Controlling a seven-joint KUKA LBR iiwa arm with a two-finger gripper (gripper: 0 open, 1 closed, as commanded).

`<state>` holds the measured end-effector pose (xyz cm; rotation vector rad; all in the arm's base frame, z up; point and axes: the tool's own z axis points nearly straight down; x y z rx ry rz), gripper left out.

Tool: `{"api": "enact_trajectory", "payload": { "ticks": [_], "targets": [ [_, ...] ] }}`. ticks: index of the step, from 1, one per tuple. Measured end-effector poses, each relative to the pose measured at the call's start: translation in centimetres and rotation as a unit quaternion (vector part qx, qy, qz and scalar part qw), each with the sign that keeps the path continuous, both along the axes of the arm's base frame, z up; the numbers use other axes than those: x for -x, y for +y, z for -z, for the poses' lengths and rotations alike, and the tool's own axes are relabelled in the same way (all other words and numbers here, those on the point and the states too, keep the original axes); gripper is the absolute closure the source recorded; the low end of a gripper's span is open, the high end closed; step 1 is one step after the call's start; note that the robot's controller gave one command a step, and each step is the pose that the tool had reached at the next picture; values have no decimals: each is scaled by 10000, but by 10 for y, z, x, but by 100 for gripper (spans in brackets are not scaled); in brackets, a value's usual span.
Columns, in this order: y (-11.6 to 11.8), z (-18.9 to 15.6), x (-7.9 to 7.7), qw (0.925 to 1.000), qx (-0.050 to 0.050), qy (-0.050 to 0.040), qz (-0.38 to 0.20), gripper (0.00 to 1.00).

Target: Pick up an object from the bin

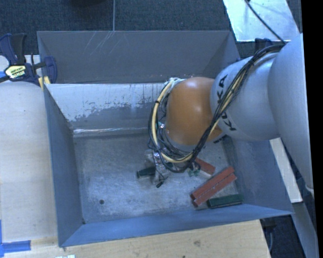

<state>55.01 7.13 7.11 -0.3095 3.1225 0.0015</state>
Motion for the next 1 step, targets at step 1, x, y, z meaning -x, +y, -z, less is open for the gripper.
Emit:
{"api": "enact_trajectory", "payload": {
  "ticks": [1],
  "targets": [
    [-36,-161,-5,9993,5,-45,368,100]
  ]
}}
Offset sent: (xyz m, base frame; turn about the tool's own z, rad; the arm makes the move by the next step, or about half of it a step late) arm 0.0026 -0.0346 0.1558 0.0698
